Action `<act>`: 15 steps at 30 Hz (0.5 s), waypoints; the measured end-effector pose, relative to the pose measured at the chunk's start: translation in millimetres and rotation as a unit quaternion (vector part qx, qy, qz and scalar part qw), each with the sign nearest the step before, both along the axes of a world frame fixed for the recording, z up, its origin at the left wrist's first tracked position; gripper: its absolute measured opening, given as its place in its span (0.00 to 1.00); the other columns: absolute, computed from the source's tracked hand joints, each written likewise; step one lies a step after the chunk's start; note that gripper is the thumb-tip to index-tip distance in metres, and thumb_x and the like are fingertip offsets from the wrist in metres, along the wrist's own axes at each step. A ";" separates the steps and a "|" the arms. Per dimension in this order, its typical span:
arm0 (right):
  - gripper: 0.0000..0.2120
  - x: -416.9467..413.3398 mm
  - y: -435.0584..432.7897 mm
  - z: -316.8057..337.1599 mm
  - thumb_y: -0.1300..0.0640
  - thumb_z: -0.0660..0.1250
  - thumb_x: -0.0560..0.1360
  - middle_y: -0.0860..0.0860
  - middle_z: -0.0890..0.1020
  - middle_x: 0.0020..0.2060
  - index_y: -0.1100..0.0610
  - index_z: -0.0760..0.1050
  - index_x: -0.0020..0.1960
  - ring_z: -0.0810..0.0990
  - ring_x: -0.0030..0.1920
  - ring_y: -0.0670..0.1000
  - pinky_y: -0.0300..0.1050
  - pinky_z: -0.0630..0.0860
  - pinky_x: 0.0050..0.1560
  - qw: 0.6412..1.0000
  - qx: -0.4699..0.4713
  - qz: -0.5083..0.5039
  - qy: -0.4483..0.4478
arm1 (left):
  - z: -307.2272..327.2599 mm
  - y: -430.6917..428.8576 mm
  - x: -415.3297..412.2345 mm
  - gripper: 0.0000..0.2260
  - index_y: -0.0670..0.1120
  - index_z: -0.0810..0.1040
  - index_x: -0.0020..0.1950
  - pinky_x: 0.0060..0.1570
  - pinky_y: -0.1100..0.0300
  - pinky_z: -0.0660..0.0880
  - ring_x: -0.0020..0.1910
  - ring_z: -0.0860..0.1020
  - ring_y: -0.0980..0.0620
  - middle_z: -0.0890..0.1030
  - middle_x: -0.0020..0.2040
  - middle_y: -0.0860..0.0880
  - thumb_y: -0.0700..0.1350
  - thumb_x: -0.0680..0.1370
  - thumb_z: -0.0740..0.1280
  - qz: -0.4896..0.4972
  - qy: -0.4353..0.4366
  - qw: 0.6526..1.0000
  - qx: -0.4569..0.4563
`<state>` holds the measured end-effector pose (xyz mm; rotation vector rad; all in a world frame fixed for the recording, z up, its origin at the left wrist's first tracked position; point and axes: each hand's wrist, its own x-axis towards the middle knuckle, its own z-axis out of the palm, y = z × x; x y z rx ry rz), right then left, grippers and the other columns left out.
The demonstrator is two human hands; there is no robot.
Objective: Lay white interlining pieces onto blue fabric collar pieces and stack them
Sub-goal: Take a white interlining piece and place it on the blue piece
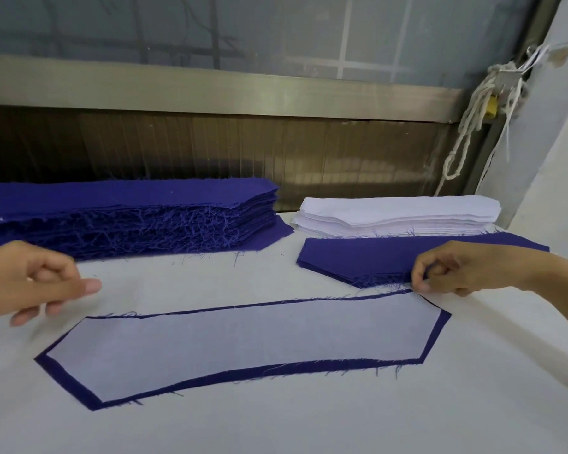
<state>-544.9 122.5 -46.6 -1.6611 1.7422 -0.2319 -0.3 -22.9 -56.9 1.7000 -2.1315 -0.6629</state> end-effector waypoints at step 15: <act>0.08 -109.7 -62.7 8.8 0.63 0.69 0.77 0.59 0.79 0.37 0.69 0.81 0.46 0.75 0.36 0.57 0.42 0.69 0.37 0.829 -0.320 -0.454 0.067 | 32.0 -23.3 -213.2 0.07 0.50 0.81 0.46 0.39 0.64 0.77 0.35 0.80 0.61 0.82 0.34 0.56 0.51 0.80 0.67 -0.233 0.022 0.938 -0.256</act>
